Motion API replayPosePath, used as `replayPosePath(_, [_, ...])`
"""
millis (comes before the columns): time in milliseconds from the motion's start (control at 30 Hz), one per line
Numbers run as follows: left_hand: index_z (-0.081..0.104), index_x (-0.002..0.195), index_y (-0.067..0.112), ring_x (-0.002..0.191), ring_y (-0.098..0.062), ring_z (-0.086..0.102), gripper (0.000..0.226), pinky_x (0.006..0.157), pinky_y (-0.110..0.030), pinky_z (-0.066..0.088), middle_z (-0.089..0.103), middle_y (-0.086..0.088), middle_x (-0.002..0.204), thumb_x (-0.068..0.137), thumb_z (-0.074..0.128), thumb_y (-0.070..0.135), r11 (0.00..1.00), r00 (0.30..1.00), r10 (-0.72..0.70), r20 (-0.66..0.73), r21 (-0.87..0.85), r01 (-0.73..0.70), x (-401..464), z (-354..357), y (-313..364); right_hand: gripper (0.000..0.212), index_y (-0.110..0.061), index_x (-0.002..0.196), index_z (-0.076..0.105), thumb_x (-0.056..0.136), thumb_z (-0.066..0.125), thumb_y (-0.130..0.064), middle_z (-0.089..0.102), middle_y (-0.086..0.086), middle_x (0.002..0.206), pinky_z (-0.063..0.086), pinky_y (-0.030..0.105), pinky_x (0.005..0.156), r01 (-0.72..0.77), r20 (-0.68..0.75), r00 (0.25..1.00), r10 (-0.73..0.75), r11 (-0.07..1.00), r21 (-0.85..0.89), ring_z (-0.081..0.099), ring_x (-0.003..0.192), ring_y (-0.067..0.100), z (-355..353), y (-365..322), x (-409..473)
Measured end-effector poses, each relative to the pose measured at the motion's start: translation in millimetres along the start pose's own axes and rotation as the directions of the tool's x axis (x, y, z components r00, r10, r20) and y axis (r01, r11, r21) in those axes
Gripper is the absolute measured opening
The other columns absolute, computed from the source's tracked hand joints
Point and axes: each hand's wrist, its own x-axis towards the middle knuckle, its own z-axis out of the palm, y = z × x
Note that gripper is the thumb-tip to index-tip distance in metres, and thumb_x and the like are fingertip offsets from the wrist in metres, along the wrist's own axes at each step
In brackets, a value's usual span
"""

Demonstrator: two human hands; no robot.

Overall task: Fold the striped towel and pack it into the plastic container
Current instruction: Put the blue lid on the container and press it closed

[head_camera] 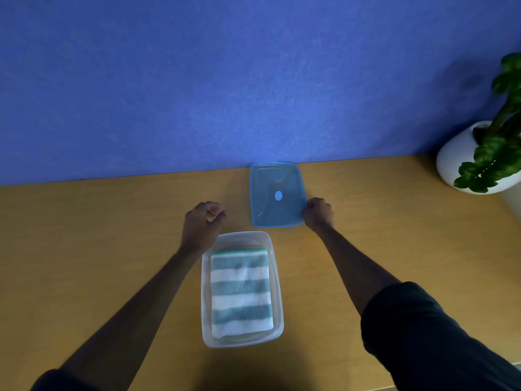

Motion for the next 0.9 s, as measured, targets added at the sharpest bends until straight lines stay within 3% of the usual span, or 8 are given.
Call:
replayPosePath(200, [0.070,0.097,0.008,0.088,-0.021,0.066,0.014,0.082,-0.031,0.049,0.069,-0.001,0.093,0.085,0.067,0.014,0.997,0.996,0.074,0.048,0.021,-0.075,-1.7,-0.6,6.1,0.032,-0.010,0.117,0.061,0.088,0.052,-0.020,0.071,0.017,0.110,0.051,0.040,0.083,0.066,-0.041,0.997,-0.061,0.988,0.143,0.063,0.103,0.039,-9.8,0.3,-3.0])
replayPosePath(367, [0.070,0.097,0.012,0.088,-0.019,0.066,0.015,0.081,-0.031,0.051,0.070,0.000,0.094,0.083,0.069,0.018,0.994,0.992,0.102,0.072,0.021,-0.104,-2.0,0.0,18.1,0.023,-0.011,0.108,0.062,0.086,0.054,-0.015,0.077,0.005,0.089,0.049,0.034,0.073,0.153,-0.108,0.986,-0.127,0.948,0.278,0.067,0.088,0.031,-17.9,-1.0,-15.1])
replayPosePath(500, [0.071,0.096,0.014,0.087,-0.016,0.065,0.015,0.081,-0.033,0.052,0.069,0.003,0.093,0.083,0.068,0.020,0.992,0.988,0.128,0.084,-0.002,-0.129,-7.4,1.6,29.9,0.020,-0.009,0.105,0.065,0.085,0.060,-0.012,0.078,0.008,0.086,0.053,0.038,0.072,0.198,-0.142,0.978,-0.156,0.907,0.371,0.069,0.080,0.026,-23.4,-2.8,-30.0])
replayPosePath(600, [0.070,0.099,0.014,0.090,-0.017,0.065,0.018,0.081,-0.034,0.053,0.068,0.002,0.095,0.083,0.068,0.023,0.988,0.983,0.152,0.105,-0.011,-0.152,-12.4,4.0,39.9,0.021,-0.012,0.102,0.067,0.082,0.066,-0.014,0.078,0.006,0.078,0.052,0.037,0.067,0.261,-0.220,0.957,-0.188,0.889,0.376,0.067,0.070,0.023,-28.4,-4.3,-42.7])
replayPosePath(700, [0.067,0.111,0.012,0.094,-0.018,0.063,0.030,0.084,-0.034,0.052,0.065,-0.003,0.111,0.084,0.067,0.025,0.979,0.963,0.195,0.188,0.015,-0.201,-19.3,7.0,53.5,0.022,-0.016,0.102,0.068,0.080,0.067,-0.016,0.072,-0.006,0.068,0.053,0.032,0.063,0.355,-0.343,0.910,-0.233,0.865,0.356,0.067,0.063,0.016,-35.9,-8.8,-60.9])
replayPosePath(900, [0.057,0.127,0.015,0.095,-0.012,0.058,0.047,0.087,-0.030,0.049,0.057,0.001,0.130,0.087,0.064,0.038,0.968,0.932,0.213,0.292,0.068,-0.243,-29.7,13.6,82.5,0.022,-0.016,0.105,0.069,0.084,0.066,-0.019,0.075,0.003,0.076,0.055,0.036,0.067,0.499,-0.489,0.800,-0.348,0.838,0.220,0.068,0.066,0.021,-55.4,-21.2,-98.1])
